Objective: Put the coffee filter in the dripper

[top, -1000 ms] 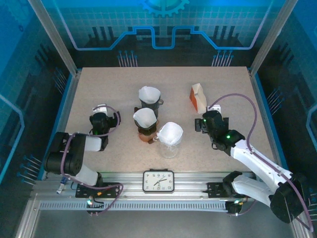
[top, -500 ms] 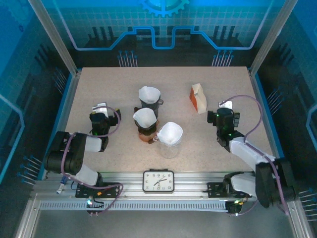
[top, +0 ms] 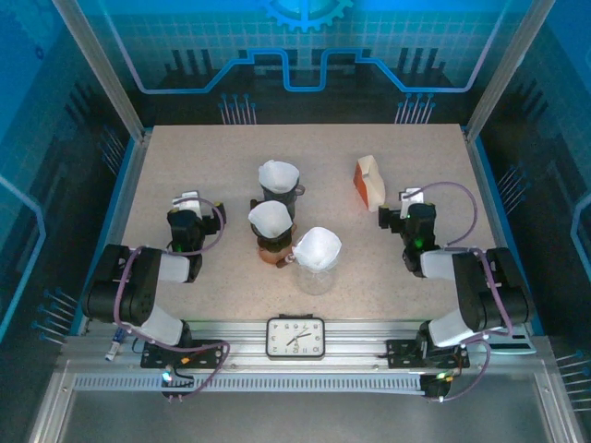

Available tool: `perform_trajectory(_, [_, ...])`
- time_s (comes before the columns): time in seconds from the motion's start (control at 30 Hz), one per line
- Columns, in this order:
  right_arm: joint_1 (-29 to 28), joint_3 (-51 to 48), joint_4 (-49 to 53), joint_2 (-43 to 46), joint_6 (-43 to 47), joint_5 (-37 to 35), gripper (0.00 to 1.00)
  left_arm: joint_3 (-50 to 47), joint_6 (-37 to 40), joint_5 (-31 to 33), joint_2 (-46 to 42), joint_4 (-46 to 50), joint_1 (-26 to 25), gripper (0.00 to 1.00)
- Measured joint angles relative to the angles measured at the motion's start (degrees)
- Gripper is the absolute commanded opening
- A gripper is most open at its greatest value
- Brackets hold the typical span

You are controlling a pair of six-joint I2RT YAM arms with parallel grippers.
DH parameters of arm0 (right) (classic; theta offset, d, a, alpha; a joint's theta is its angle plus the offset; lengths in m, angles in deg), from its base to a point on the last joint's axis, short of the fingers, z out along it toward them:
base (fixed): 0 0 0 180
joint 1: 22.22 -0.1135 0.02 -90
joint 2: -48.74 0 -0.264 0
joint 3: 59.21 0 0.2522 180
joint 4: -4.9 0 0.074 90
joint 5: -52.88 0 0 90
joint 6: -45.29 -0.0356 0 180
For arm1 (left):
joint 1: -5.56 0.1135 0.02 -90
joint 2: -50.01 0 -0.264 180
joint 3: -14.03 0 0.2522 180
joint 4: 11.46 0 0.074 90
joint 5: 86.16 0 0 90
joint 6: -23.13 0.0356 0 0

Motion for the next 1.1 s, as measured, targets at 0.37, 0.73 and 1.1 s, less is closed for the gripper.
perform_trajectory(0.37, [0.94,-2.16,-4.04,-1.03,-0.07,1.55,1.0,0.0,0.0,0.0,0.0,0.02,0.0,0.99])
perform_trajectory(0.73, [0.92,-2.16,-4.72,-1.07,-0.04,1.31,1.0,0.0,0.0,0.0,0.0,0.02,0.0,0.99])
perform_trajectory(1.1, [0.92,-2.16,-4.72,-1.11,-0.04,1.2,1.0,0.0,0.0,-0.02,0.0,0.0,0.0,0.99])
